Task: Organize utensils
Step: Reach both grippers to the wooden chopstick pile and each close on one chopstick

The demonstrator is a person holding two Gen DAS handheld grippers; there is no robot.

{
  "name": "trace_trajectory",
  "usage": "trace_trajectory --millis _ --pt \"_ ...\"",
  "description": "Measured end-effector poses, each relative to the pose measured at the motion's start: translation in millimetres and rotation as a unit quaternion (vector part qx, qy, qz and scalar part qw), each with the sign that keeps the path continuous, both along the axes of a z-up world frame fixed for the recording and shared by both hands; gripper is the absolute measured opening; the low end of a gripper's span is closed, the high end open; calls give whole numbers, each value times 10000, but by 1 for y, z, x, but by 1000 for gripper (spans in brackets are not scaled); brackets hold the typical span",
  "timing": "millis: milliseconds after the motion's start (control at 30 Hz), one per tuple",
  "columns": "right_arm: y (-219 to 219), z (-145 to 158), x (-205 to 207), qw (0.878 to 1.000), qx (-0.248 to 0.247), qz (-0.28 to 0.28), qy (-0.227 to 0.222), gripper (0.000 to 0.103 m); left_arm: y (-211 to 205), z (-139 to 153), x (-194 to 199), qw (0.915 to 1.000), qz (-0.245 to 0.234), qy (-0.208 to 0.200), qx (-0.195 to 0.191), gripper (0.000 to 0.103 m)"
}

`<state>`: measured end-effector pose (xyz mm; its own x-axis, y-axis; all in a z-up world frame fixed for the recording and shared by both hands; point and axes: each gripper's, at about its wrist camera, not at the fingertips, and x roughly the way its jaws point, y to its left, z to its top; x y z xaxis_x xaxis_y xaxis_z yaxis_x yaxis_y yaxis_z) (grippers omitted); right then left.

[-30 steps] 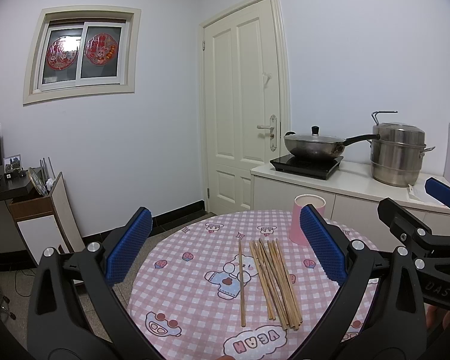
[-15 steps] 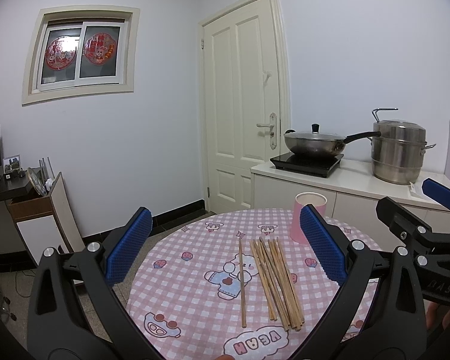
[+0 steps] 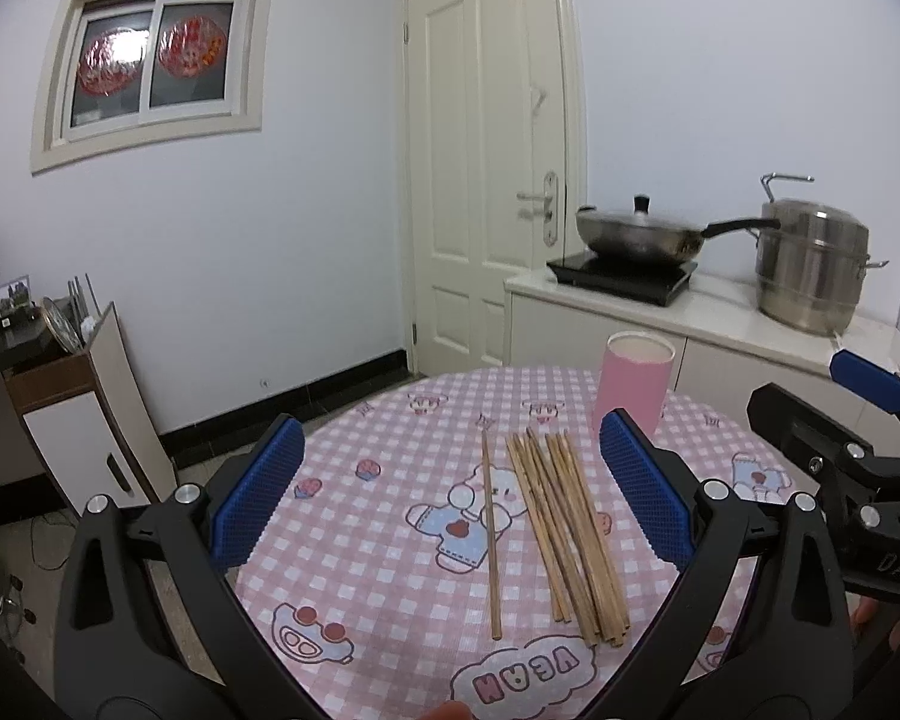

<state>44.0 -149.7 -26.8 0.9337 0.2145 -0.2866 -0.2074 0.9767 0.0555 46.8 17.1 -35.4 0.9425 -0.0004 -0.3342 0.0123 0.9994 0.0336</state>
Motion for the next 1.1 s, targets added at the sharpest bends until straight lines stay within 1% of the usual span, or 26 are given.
trace_trajectory --millis 100,267,333,467,567,733,800,900,967,1000,1100 --pt "0 -7 14 9997 -100 -111 197 97 1 -9 14 9997 -7 232 19 97" --pt "-8 -20 43 9977 -33 -161 661 97 8 -26 38 9978 -53 666 -32 97" --pt "-9 -27 54 9961 -102 -230 842 97 11 -37 52 9954 -96 950 -57 97" --pt "-9 -42 75 9921 -323 -328 1168 97 19 -58 79 9878 -153 1536 -195 97" --pt "-7 -56 91 9866 -575 -401 1470 96 24 -74 97 9819 -185 1872 -237 97" --pt "-4 -77 112 9780 -830 -457 1858 96 22 -91 118 9740 -272 2229 -301 97" --pt "-5 -85 122 9750 -918 -468 1970 96 20 -99 130 9708 -241 2374 -238 97" --pt "-6 -95 131 9703 -991 -458 2158 90 17 -110 146 9657 -249 2580 -165 91" --pt "-5 -98 136 9681 -1000 -451 2254 85 13 -115 155 9631 -298 2673 -136 90" --pt "-6 -100 138 9675 -976 -422 2295 84 9 -119 162 9607 -286 2760 -43 88" --pt "-6 -104 145 9655 -907 -320 2421 76 2 -127 176 9548 -237 2961 123 77"
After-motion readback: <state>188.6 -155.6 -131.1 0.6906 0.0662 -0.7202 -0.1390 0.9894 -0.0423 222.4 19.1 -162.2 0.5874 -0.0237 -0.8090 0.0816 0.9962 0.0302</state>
